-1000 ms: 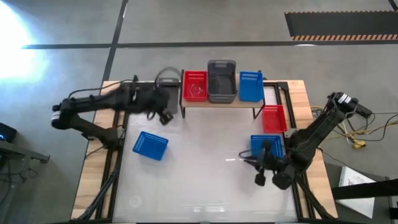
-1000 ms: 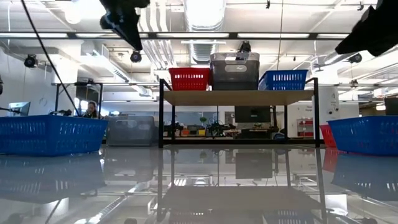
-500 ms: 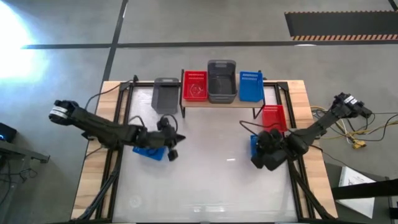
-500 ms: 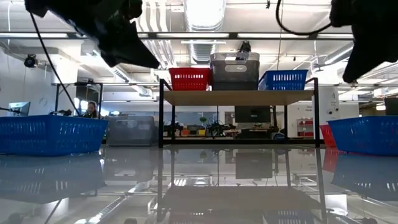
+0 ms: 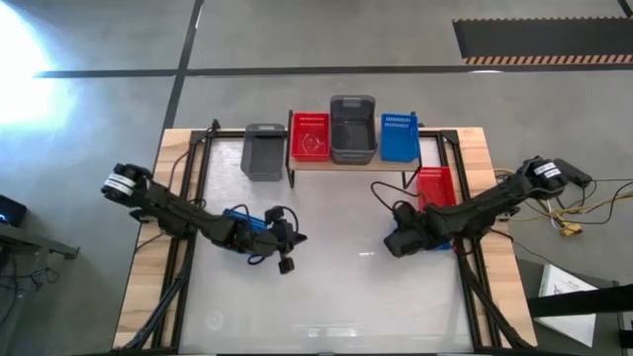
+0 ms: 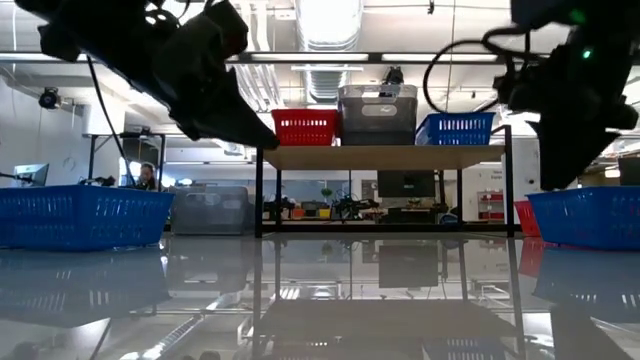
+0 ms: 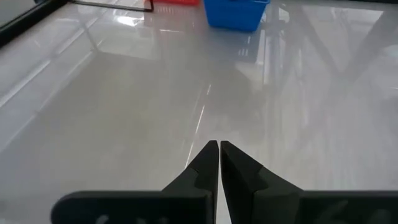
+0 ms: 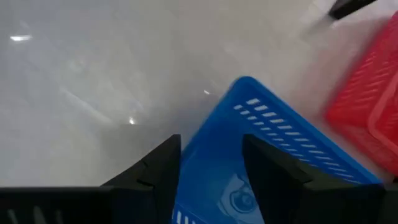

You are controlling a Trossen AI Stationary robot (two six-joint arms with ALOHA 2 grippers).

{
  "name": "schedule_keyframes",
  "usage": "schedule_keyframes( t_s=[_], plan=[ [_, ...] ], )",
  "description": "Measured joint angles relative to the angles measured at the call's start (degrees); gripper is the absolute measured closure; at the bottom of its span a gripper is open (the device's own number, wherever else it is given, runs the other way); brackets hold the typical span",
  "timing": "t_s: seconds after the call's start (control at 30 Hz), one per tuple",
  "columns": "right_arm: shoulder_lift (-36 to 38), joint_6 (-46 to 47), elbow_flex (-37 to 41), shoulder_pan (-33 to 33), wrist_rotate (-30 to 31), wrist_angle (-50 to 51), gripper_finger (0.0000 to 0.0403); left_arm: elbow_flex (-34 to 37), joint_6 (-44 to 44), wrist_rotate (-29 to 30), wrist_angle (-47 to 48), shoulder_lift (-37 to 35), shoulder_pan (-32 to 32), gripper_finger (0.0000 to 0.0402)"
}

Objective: Stack baskets on shelf by color
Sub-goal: Stack the right blue bin into the blue bin on the shelf

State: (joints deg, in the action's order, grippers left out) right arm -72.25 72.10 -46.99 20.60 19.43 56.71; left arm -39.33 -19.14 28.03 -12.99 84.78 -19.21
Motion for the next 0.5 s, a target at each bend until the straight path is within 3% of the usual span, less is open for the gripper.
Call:
schedule_keyframes(
  t_s=[0.27,0.5],
  plan=[
    [-6.5,-2.6,-0.4,-0.9,-3.4,-0.1,0.0279,0.1,-0.1,0.0,-5.9,4.7,-0.7,0.0401],
    [-9.5,-10.4,-4.6,-0.1,-6.1,-0.6,0.0367,0.1,-0.1,0.0,-7.8,5.1,-1.2,0.0401]
  ],
)
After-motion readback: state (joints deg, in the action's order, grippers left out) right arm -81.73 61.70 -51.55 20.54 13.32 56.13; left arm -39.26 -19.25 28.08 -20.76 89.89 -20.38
